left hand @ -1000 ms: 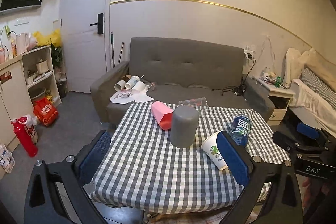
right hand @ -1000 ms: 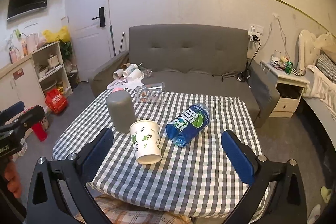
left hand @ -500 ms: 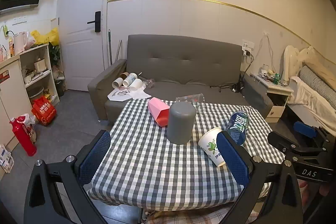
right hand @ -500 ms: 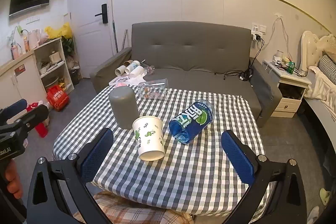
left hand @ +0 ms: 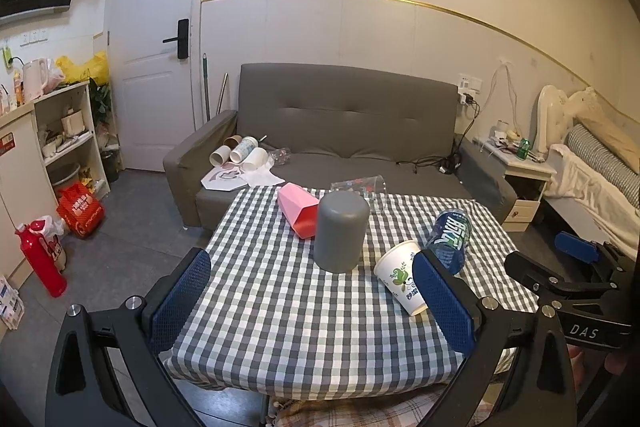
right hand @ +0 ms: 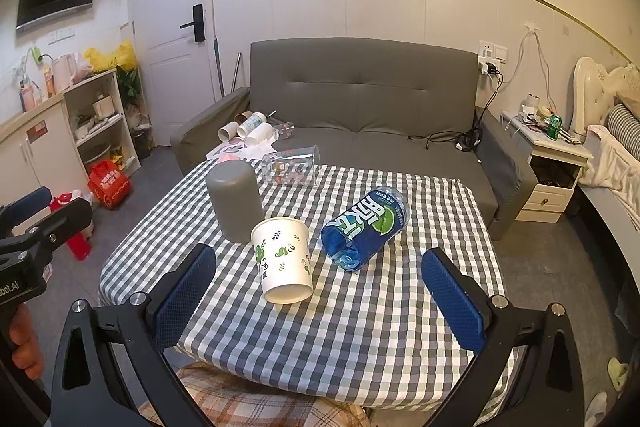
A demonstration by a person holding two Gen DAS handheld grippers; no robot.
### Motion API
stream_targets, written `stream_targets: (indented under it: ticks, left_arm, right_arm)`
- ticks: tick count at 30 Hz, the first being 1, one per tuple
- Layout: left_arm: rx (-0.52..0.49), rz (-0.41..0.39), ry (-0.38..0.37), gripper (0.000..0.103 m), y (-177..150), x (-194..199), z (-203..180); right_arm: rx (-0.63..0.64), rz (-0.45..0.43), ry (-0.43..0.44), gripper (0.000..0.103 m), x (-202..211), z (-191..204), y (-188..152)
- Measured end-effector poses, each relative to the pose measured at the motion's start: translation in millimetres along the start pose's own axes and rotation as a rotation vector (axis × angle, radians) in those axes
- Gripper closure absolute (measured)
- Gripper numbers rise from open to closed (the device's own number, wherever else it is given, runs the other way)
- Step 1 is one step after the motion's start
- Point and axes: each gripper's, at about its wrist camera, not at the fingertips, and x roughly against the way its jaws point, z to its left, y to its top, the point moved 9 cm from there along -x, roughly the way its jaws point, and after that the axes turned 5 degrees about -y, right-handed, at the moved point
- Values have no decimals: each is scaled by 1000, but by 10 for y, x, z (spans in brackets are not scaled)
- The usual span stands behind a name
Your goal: Flip cup upside down
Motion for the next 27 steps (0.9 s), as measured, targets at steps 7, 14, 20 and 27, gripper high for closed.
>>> stream_targets:
  ticks: [7, 14, 20, 27]
  left_arm:
    - [-2, 2, 3, 0, -2, -1, 0]
    - [0, 2, 3, 0, 2, -2, 5]
    - [-1, 3, 2, 0, 5, -1, 6]
    - [0, 2, 2, 0, 7, 1, 4]
  right_arm:
    - [2, -2, -3, 0, -1, 1, -3]
    - [4, -1, -4, 0, -3, 4, -3]
    - [8, 1, -3, 0, -19, 7, 2]
    - [9, 3, -4, 0, -22, 9, 3]
